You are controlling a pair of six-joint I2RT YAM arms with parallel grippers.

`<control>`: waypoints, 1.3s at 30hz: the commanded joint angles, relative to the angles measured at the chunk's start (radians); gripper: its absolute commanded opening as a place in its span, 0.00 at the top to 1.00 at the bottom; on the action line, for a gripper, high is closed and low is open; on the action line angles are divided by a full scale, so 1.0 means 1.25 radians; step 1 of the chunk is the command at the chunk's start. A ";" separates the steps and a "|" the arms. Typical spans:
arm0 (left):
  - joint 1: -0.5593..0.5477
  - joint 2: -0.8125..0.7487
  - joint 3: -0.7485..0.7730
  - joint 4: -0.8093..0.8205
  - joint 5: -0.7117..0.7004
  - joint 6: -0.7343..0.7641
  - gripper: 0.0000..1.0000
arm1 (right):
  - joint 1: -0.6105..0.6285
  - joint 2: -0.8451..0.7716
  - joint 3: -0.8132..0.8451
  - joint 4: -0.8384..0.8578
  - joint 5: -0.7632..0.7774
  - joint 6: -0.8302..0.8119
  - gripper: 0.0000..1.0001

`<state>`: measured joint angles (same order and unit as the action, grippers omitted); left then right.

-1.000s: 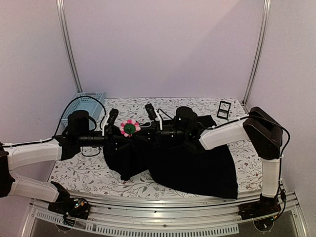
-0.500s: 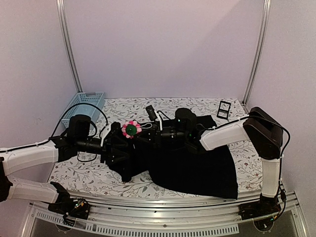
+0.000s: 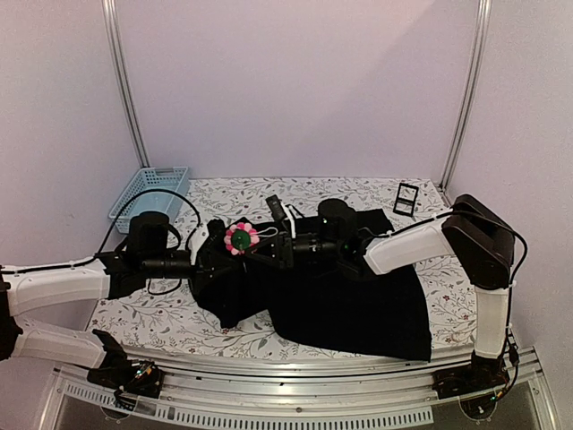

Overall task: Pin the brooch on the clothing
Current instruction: Pin the flattened clothing at the center of the board.

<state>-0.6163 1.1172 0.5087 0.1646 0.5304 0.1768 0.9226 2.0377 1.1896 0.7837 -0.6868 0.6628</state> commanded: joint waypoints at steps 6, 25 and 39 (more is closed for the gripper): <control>-0.008 -0.018 0.019 0.014 -0.115 -0.019 1.00 | 0.014 -0.034 -0.016 -0.083 -0.070 0.038 1.00; 0.028 -0.126 0.082 -0.363 0.107 0.040 0.48 | 0.014 -0.067 -0.045 -0.092 -0.110 0.141 1.00; 0.074 -0.007 0.055 -0.163 0.248 -0.014 0.00 | 0.013 -0.069 0.017 -0.209 -0.145 0.225 1.00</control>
<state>-0.5251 1.1065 0.6155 -0.2108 0.7265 0.2024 0.9352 1.9930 1.1809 0.5766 -0.8501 0.9051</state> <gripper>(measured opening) 0.994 0.008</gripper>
